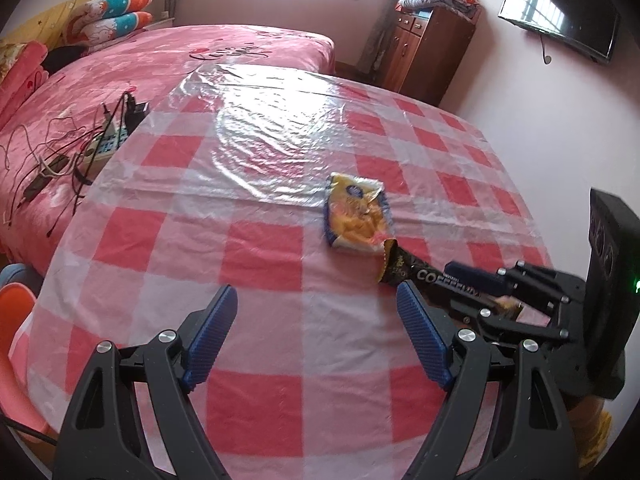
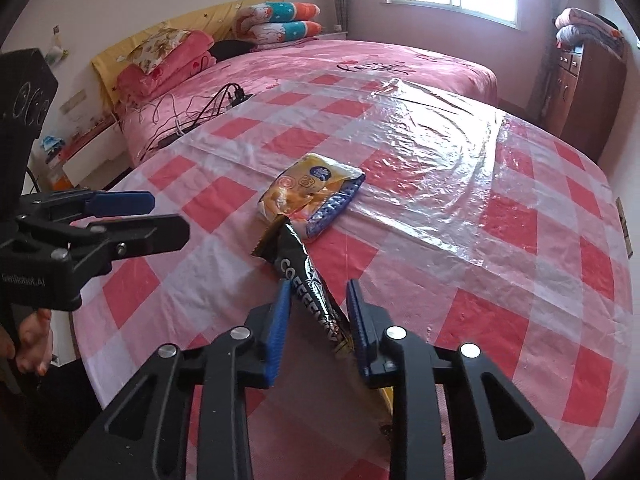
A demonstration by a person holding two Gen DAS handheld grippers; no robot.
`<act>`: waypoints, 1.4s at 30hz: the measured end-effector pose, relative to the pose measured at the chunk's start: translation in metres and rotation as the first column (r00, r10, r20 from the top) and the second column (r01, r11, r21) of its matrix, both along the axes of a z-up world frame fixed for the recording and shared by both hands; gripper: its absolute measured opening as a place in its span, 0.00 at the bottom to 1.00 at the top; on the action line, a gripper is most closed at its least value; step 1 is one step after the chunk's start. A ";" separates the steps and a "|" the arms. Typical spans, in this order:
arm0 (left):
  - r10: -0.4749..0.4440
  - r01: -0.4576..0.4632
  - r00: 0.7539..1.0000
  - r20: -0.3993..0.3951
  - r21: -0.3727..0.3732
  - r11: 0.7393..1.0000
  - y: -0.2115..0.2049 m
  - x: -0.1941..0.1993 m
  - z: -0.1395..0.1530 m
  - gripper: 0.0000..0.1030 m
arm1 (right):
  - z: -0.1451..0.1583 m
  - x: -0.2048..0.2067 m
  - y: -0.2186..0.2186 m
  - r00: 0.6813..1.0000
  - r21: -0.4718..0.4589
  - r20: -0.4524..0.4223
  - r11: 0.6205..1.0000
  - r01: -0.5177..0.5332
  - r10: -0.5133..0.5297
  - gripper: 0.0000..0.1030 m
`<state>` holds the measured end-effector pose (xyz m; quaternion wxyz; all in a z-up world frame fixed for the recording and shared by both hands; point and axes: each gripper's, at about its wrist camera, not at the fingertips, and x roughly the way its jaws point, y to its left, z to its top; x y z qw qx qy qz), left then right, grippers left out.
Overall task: Collect trash
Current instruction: 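Grasp the black COFFEEMIX stick with the right tool while the left tool grasps the small snack packet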
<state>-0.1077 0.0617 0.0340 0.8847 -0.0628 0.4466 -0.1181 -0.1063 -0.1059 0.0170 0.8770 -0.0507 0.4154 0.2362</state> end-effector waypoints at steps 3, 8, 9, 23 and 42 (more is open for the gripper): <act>-0.011 0.011 1.000 0.001 0.001 1.000 -0.007 0.008 0.000 0.80 | 0.002 0.005 -0.013 0.998 0.031 0.007 0.998 0.060 -0.060 0.17; -0.025 0.025 1.000 -0.003 0.003 1.000 -0.020 0.023 -0.005 0.80 | 0.004 0.012 -0.041 0.987 0.099 0.000 0.982 0.162 -0.162 0.16; -0.034 0.034 0.999 -0.002 0.010 0.999 -0.024 0.027 -0.006 0.80 | 0.004 0.013 -0.045 0.985 0.109 -0.004 0.979 0.174 -0.175 0.16; -0.078 0.073 0.997 0.018 0.206 0.976 -0.068 0.071 -0.023 0.80 | 0.000 0.021 -0.089 0.952 0.225 -0.082 0.925 0.305 -0.294 0.17; -0.109 0.102 0.994 0.026 0.208 0.973 -0.087 0.070 -0.028 0.53 | -0.003 0.025 -0.078 0.952 0.167 -0.108 0.939 0.301 -0.286 0.37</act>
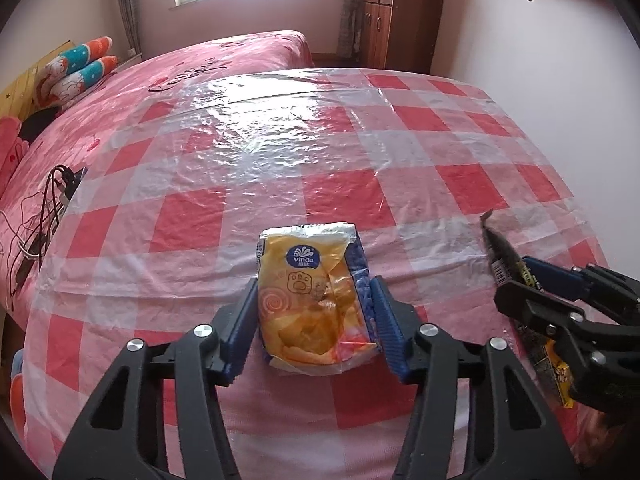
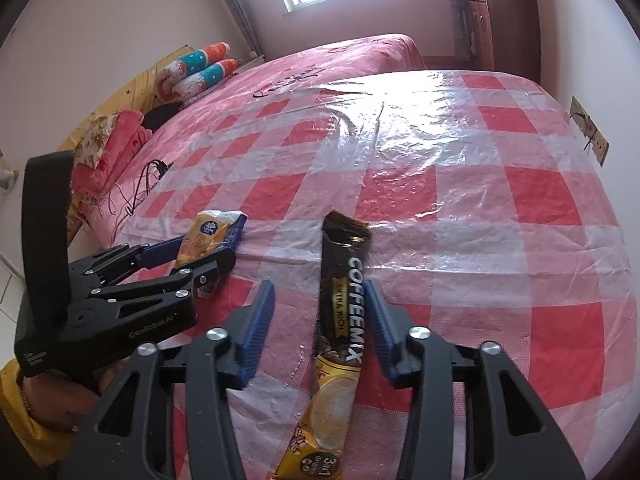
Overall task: Collect trash
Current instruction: 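Grasp the black COFFEEMIX stick with the right tool while the left tool grasps the small snack packet, then carry the snack packet and coffee stick over the orange bucket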
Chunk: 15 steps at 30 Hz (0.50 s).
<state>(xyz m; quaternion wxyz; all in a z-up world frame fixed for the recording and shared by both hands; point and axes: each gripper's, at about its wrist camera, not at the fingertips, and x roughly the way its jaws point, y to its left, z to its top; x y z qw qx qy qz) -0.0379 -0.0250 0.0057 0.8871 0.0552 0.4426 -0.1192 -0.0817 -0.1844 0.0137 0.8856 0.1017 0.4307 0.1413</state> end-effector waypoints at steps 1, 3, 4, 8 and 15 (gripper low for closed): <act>-0.001 0.001 1.000 -0.001 -0.001 1.000 0.000 0.000 0.000 0.52 | 0.000 0.000 0.000 1.000 -0.008 0.001 1.000 0.002 -0.002 0.36; -0.003 0.003 1.000 -0.004 -0.012 1.000 0.002 -0.001 0.000 0.52 | 0.000 0.000 0.002 1.000 -0.025 0.001 1.000 0.006 -0.006 0.33; -0.002 0.002 1.000 -0.006 -0.021 1.000 0.003 -0.001 0.001 0.51 | 0.000 0.000 0.004 1.000 -0.040 0.001 0.999 0.008 -0.008 0.31; 0.003 -0.004 1.000 -0.014 -0.056 0.998 0.010 -0.002 0.003 0.48 | -0.001 0.001 0.005 1.000 -0.048 -0.003 0.999 0.007 -0.007 0.22; 0.011 -0.012 1.000 -0.015 -0.105 0.994 0.028 -0.009 0.011 0.45 | -0.002 0.002 0.000 1.000 -0.018 -0.006 1.000 0.007 -0.007 0.21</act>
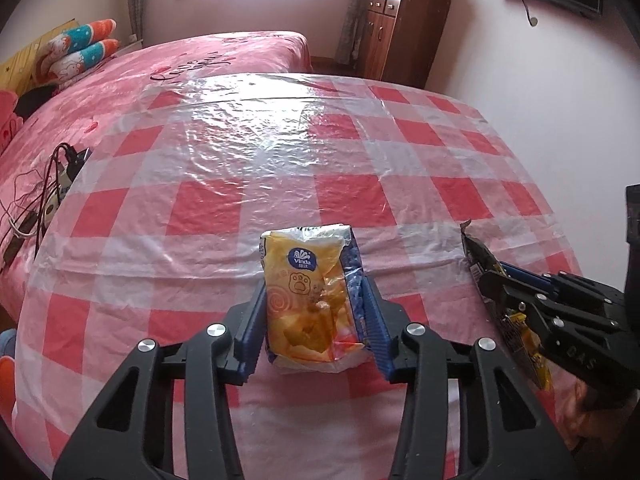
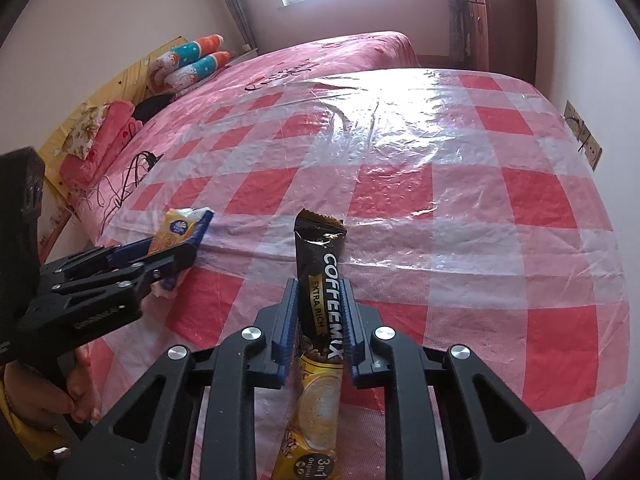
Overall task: Collect trash
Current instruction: 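Carry the snack packet and coffee stick over the orange bucket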
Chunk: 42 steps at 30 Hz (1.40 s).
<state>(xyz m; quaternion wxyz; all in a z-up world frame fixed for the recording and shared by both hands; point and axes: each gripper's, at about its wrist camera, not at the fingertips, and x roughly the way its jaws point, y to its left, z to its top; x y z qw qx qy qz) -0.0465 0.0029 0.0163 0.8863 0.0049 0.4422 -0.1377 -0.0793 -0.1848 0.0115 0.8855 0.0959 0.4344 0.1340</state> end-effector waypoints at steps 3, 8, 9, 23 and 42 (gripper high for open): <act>-0.001 0.001 1.000 0.005 -0.016 1.000 0.008 -0.005 0.003 0.45 | 0.001 0.000 -0.001 1.000 0.009 0.003 1.000 0.001 -0.001 0.20; 0.003 -0.003 1.000 0.008 -0.046 0.999 0.024 -0.016 0.008 0.44 | 0.003 -0.002 0.000 1.000 0.025 0.021 1.000 0.000 0.000 0.19; 0.004 -0.003 1.000 0.012 -0.050 0.999 0.027 -0.018 0.009 0.44 | 0.003 -0.002 0.000 1.000 0.032 0.020 0.999 -0.001 0.000 0.19; 0.038 -0.035 0.999 0.036 -0.085 0.996 0.080 -0.044 0.027 0.44 | 0.024 -0.002 0.020 0.999 0.128 0.049 0.992 0.008 -0.014 0.18; 0.117 -0.112 0.992 0.042 -0.103 0.988 0.150 -0.062 0.021 0.44 | 0.020 0.002 0.083 0.997 0.221 -0.023 0.973 -0.062 0.069 0.18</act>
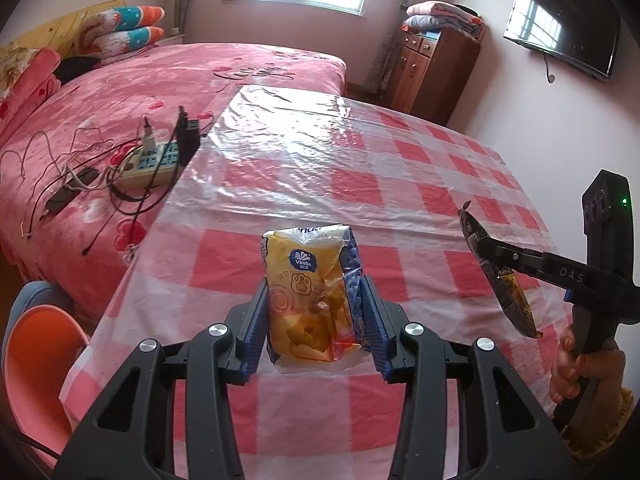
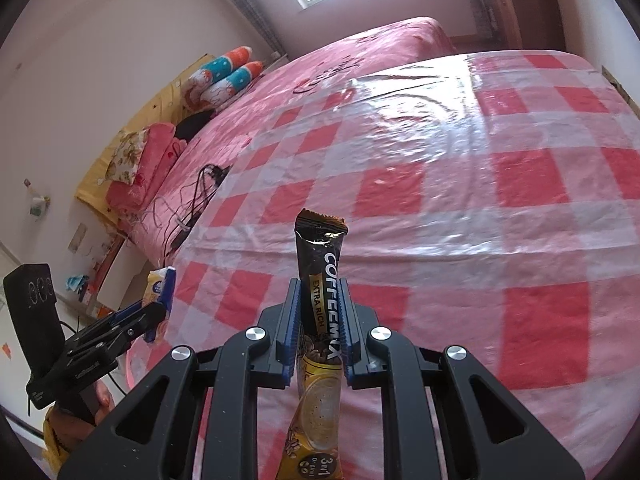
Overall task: Collect trash
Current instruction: 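Carry the snack packet and coffee stick over the orange bucket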
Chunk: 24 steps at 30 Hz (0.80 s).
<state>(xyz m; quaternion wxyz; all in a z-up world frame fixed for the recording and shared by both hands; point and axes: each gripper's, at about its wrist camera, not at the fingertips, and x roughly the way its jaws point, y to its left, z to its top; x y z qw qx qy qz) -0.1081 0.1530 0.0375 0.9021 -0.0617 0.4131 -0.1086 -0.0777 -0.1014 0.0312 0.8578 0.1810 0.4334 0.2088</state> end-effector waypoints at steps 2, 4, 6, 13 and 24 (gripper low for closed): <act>0.007 -0.007 1.000 -0.001 -0.007 1.000 0.007 -0.003 -0.001 0.44 | 0.003 -0.001 0.010 1.000 -0.001 0.000 1.000 -0.014 0.014 0.18; 0.016 -0.016 1.000 0.000 -0.012 1.000 0.015 -0.005 -0.001 0.44 | 0.005 -0.002 0.018 1.000 0.003 -0.002 1.000 -0.027 0.027 0.18; 0.023 -0.023 1.000 0.001 -0.018 1.000 0.021 -0.008 -0.002 0.44 | 0.005 -0.003 0.025 0.999 0.005 -0.005 0.999 -0.039 0.039 0.18; 0.049 -0.049 0.999 0.008 -0.043 0.998 0.043 -0.018 -0.001 0.44 | 0.009 -0.007 0.055 0.997 -0.003 -0.012 0.997 -0.080 0.080 0.18; 0.101 -0.100 0.995 0.013 -0.075 0.992 0.078 -0.031 0.000 0.44 | 0.015 -0.008 0.108 0.987 -0.011 -0.011 0.987 -0.161 0.160 0.18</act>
